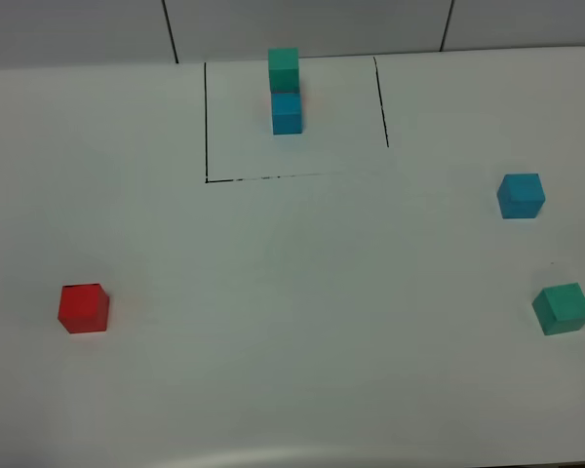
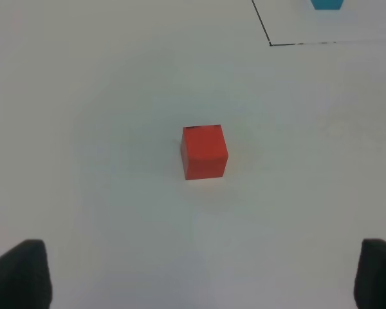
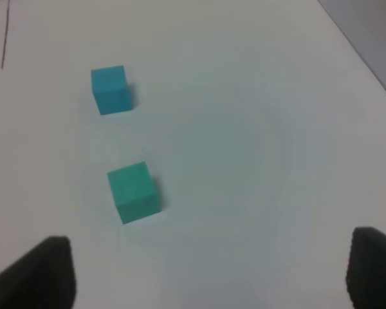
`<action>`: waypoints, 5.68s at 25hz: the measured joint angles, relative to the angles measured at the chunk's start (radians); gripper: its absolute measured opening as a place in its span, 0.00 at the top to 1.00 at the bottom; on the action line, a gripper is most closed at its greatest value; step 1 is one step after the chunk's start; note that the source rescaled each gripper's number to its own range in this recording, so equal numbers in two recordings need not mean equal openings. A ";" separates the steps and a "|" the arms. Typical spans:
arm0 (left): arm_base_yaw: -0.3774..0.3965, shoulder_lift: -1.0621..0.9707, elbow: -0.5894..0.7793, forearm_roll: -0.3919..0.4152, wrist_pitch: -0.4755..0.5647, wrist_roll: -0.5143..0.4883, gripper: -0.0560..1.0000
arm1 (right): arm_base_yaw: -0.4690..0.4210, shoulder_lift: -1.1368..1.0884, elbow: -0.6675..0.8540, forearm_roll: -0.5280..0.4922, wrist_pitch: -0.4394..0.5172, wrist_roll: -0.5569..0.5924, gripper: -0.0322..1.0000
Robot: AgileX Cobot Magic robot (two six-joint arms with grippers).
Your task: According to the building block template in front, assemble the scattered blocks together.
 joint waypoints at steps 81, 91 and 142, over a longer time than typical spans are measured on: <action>-0.182 1.473 -0.463 0.112 -0.126 -0.187 0.13 | 0.000 0.000 0.000 0.000 0.000 0.001 0.21; -0.182 1.495 -0.319 0.128 -0.330 -0.231 0.12 | 0.000 0.000 0.000 0.000 0.000 0.001 0.21; -0.292 1.839 -0.649 0.137 -0.269 0.431 0.94 | 0.000 0.000 0.000 0.000 0.000 0.000 0.21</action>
